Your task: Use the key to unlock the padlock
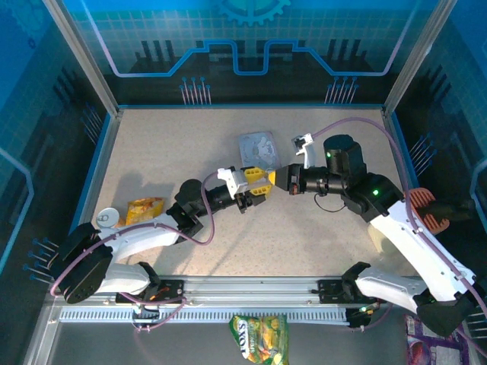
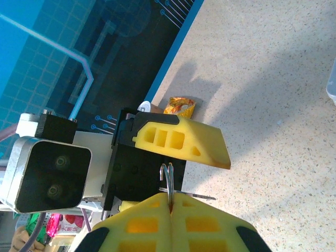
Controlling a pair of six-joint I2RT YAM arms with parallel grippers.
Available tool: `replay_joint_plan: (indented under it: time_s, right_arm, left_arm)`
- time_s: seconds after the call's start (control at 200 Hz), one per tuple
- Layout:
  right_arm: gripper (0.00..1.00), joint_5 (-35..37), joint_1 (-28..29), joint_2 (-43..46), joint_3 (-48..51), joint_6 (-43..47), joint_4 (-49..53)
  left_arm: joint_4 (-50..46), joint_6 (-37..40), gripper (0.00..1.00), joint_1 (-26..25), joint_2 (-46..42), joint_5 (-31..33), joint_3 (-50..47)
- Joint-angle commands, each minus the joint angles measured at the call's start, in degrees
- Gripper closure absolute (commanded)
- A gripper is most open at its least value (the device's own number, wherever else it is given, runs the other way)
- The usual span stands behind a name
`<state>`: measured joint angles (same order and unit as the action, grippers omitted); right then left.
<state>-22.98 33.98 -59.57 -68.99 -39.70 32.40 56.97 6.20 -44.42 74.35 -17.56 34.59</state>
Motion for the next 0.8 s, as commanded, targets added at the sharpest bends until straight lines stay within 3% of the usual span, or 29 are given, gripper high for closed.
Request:
replay_joint_plan:
  time_s: [0.0,0.155,0.455,0.655,0.795]
  right_arm:
    - [1.0,-0.52,0.86,1.36,0.53,-0.45,-1.22]
    - [1.0,-0.57,0.94,1.48,0.52,-0.46,-1.42]
    - [1.0,-0.49,0.96,1.8,1.13,-0.46,-1.44]
    - [1.0,-0.75,1.17,1.83,1.91,-0.77,-1.87]
    - [1.0,-0.18,1.33,2.18,2.05,-0.62,-1.99]
  left_arm:
    - [2.44,0.92,0.64,-0.54,0.36,0.51,-0.9]
    - [2.64,0.84,0.67,-0.58,0.54,0.6,-1.21]
    - [3.15,0.92,0.81,-0.66,0.34,1.46,-1.81]
    - [3.84,0.76,0.79,-0.68,0.1,2.34,-2.16]
    - [3.68,0.86,0.88,-0.75,0.22,2.33,-2.29]
